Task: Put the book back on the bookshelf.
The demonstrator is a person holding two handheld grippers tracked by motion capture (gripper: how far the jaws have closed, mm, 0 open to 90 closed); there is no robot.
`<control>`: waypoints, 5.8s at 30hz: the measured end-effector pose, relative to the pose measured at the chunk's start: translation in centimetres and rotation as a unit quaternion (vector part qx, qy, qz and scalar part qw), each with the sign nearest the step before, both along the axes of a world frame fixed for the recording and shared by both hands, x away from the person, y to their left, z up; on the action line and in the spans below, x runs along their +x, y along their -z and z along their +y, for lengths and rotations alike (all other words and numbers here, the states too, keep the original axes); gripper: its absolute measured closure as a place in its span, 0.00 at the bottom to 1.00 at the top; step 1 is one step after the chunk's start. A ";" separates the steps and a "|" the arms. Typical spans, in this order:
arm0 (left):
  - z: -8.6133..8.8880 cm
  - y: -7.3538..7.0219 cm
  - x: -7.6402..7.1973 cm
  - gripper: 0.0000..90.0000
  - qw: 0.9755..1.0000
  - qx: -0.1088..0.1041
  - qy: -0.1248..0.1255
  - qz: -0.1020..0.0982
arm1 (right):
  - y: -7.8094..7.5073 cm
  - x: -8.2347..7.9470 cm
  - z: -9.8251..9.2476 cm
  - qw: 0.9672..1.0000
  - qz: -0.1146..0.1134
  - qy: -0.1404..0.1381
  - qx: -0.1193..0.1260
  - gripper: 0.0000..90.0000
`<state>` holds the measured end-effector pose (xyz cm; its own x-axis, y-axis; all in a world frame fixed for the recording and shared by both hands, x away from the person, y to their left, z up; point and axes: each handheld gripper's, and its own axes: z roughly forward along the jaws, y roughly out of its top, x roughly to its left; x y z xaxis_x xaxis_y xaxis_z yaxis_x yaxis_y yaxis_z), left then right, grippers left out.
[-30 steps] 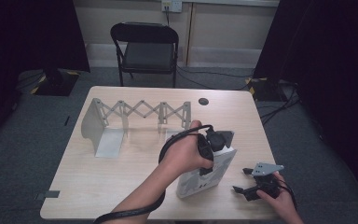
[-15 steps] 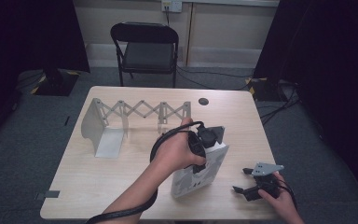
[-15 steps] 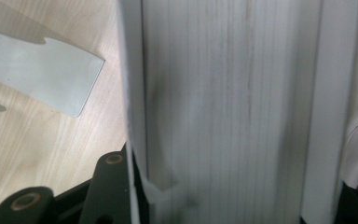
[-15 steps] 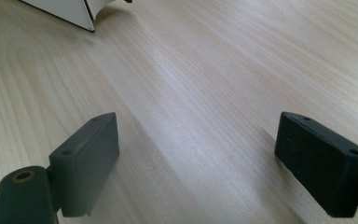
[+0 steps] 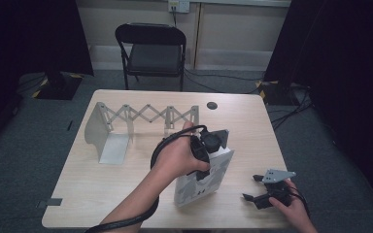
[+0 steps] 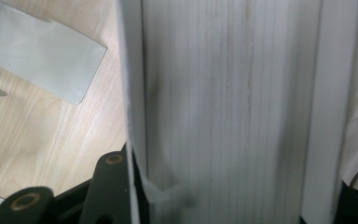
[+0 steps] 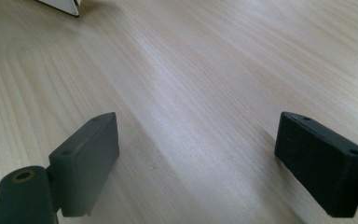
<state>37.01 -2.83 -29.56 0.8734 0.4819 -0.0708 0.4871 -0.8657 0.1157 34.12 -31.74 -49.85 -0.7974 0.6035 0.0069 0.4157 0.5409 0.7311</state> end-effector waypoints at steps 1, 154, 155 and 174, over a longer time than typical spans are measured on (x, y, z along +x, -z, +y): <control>0.1 0.0 0.0 0.59 1.000 -0.002 -0.002 0.000 | 0.0 0.0 0.0 1.000 0.000 0.000 0.000 0.14; 7.6 -1.6 7.1 0.59 0.966 -0.016 -0.260 0.001 | 0.0 0.0 0.0 1.000 0.000 0.000 0.000 0.14; 7.6 -1.6 7.2 0.59 0.966 -0.016 -0.258 0.001 | 0.0 0.0 0.0 1.000 -0.001 0.000 0.000 0.14; 6.9 -1.7 8.3 0.59 0.962 -0.024 -0.273 -0.011 | 0.0 0.0 0.0 1.000 -0.001 0.000 0.000 0.14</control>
